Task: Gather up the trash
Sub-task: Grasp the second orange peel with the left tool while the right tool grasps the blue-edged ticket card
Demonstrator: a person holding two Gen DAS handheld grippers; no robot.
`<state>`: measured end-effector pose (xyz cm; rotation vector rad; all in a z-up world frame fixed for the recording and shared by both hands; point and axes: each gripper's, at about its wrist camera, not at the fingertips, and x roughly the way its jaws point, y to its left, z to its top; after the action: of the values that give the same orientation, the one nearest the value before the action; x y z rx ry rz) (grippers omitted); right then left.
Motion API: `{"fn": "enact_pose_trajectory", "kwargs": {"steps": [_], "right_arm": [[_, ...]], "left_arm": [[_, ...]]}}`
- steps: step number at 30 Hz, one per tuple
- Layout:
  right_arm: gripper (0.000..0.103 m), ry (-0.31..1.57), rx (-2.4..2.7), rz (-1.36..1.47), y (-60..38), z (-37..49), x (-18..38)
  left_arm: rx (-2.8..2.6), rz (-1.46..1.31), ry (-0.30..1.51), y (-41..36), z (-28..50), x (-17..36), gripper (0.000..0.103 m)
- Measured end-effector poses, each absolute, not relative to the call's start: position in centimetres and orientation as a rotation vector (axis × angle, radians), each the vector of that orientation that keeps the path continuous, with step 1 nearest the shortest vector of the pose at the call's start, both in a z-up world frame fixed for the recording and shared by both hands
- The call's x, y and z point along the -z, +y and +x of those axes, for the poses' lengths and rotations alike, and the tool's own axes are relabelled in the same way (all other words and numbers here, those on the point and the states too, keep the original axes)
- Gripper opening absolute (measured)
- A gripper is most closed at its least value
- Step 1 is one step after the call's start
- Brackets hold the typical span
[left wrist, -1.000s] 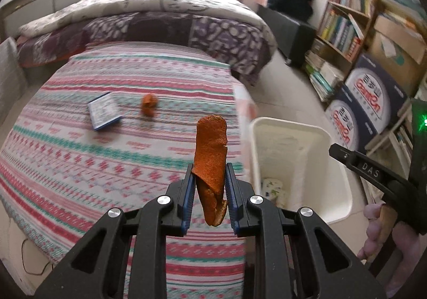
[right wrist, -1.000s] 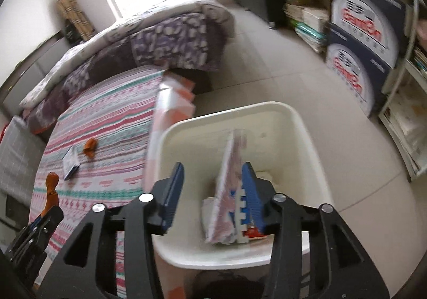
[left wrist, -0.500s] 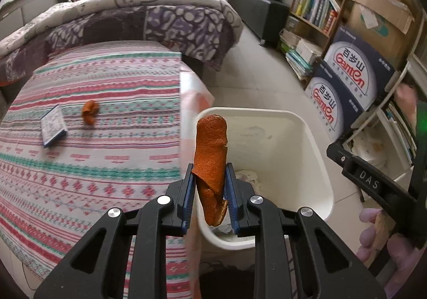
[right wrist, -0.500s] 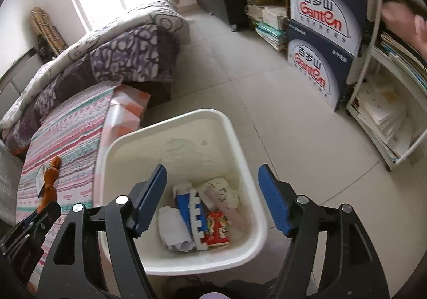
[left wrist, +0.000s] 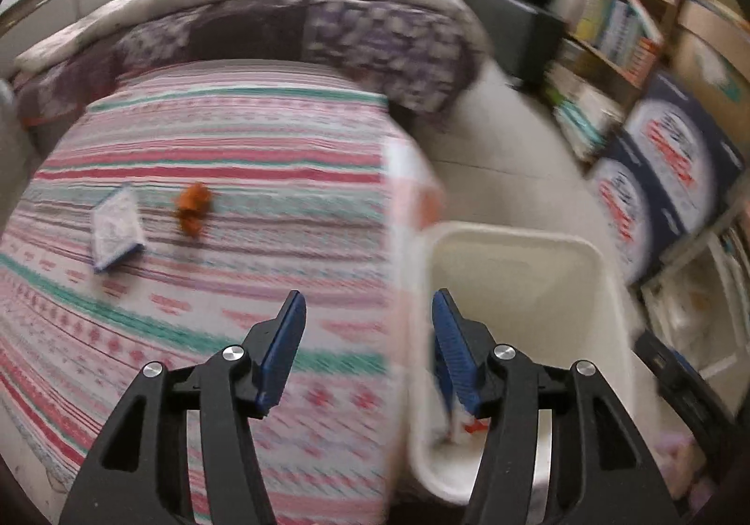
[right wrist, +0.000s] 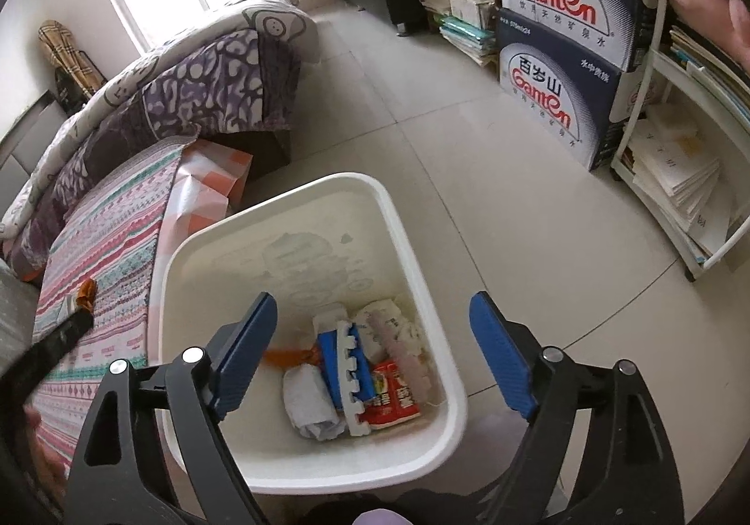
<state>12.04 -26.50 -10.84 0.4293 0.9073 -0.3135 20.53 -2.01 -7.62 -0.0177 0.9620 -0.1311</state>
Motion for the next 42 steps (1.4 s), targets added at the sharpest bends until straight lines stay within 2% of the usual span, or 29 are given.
{"fn": "enact_pose_trajectory", "kwargs": {"steps": [10, 22, 25, 27, 29, 36, 42], "right_arm": [[0.084, 0.951, 0.277, 0.410, -24.9, 14.4, 11.7], [0.084, 0.999, 0.258, 0.370, -22.7, 16.2, 12.5], [0.084, 1.001, 0.255, 0.356, -22.1, 16.7, 12.3], [0.084, 1.005, 0.248, 0.350, -21.6, 17.0, 12.3], [0.084, 1.011, 0.236, 0.337, -20.8, 17.4, 12.2], [0.085, 1.002, 0.158, 0.257, -15.8, 19.5, 10.9], [0.085, 0.985, 0.028, 0.157, -8.2, 23.1, 9.6]], "left_arm": [[-0.094, -0.018, 0.992, 6.1, 27.9, 10.4, 0.056], [-0.100, -0.030, 1.051, 8.0, 31.4, 13.5, 0.055], [-0.092, -0.049, 1.057, 8.3, 31.3, 14.0, 0.045], [-0.084, -0.029, 1.046, 8.4, 31.0, 14.1, 0.029], [-0.055, -0.040, 1.042, 8.8, 30.5, 14.0, 0.022], [-0.016, -0.098, 1.008, 11.4, 27.0, 12.9, 0.020], [-0.024, -0.119, 0.986, 16.5, 21.0, 12.5, 0.020]]}}
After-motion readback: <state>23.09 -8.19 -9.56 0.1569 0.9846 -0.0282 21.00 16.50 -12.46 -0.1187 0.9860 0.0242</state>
